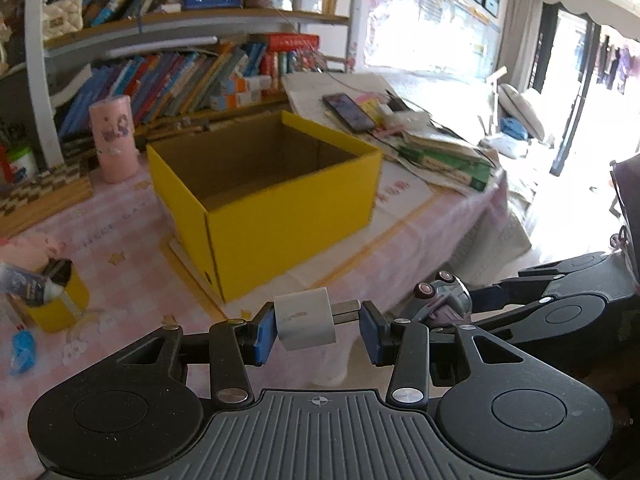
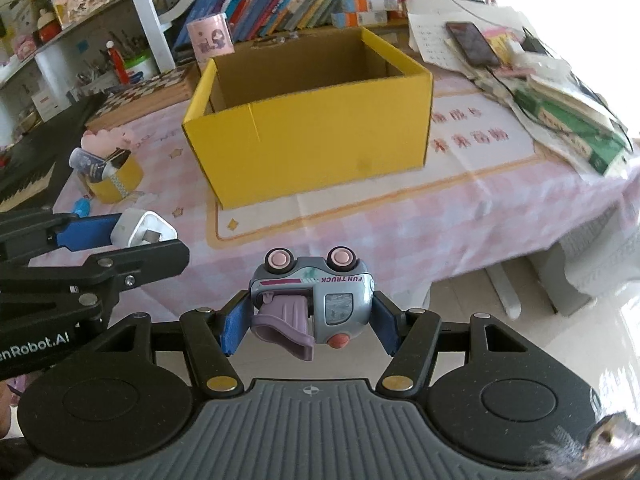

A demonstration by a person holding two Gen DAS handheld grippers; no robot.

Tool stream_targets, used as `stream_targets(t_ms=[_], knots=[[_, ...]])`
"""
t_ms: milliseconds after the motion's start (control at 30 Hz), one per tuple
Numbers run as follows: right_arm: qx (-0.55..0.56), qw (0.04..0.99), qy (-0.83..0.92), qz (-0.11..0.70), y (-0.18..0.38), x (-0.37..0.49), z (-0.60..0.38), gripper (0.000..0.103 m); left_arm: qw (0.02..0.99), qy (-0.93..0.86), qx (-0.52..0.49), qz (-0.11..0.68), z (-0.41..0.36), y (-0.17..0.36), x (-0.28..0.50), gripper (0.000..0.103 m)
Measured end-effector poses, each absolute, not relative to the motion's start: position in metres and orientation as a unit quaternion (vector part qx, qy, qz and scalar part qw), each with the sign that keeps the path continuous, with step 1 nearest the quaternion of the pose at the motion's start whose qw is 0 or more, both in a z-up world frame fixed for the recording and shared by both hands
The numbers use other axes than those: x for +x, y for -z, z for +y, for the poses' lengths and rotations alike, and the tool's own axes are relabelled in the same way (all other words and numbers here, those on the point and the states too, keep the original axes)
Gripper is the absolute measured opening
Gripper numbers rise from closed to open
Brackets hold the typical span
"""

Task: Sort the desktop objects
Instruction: 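Carry the truck and plug with both tools over the yellow box, then open the right tool dropping the truck while the left tool releases the plug into the box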

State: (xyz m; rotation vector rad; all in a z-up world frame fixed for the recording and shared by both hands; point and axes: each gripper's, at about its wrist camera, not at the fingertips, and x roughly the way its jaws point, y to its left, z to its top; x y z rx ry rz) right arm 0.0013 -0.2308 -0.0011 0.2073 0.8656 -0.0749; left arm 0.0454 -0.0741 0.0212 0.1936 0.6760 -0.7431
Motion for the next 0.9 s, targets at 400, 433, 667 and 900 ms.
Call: stream_targets(t_ms=[400,433,667,900], knots=[[0.070,0.938,0.013,0.339,-0.035,0.069,-0.270,0.060,0.907,0.322,0.061,0.264,-0.106,-0.058,0.102,0.042],[0.066,0.941,0.009,0.332,-0.039,0.075,-0.273,0.060,0.910,0.318,0.059,0.260,-0.110,-0.061,0.108,0.042],[0.044,0.953,-0.015,0.298,-0.059,0.119,-0.299,0.060,0.922,0.291,0.047,0.252,-0.134,-0.071,0.145,0.042],[0.007,0.954,-0.057,0.294,-0.062,0.171,-0.318,0.060,0.931,0.254,0.037,0.258,-0.152,-0.069,0.182,0.043]])
